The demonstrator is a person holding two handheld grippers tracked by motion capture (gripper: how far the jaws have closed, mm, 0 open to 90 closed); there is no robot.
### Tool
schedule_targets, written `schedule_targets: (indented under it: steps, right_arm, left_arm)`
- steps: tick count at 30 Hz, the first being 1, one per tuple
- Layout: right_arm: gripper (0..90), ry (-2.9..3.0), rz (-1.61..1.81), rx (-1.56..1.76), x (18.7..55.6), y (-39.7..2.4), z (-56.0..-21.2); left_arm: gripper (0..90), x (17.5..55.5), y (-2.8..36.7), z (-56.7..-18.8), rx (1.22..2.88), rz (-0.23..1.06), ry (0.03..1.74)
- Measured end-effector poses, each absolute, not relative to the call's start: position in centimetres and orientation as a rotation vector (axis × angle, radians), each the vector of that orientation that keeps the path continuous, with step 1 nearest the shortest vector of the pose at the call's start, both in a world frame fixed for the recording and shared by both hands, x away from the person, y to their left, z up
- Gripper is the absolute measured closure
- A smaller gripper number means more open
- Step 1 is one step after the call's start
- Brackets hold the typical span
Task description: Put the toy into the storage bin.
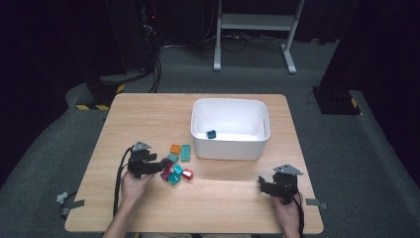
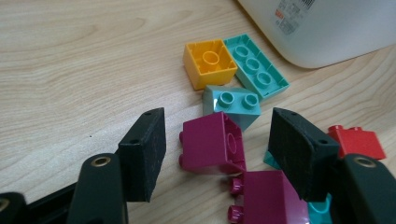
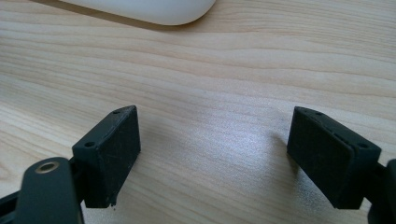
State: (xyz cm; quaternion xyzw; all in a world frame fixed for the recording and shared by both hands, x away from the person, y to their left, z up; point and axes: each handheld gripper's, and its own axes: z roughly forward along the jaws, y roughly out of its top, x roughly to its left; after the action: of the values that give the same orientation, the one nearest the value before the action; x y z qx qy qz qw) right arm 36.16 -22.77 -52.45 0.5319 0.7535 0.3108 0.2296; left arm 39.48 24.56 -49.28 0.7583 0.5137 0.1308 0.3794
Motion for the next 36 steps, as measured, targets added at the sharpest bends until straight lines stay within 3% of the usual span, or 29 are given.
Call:
schedule_targets:
  steps: [36]
  right_arm:
    - [17.2, 2.073, 0.855, 1.464, 36.2, -22.8, -52.4]
  left_arm:
    - [37.9, 40.6, 24.0, -51.4, 1.986, 0.374, 1.379]
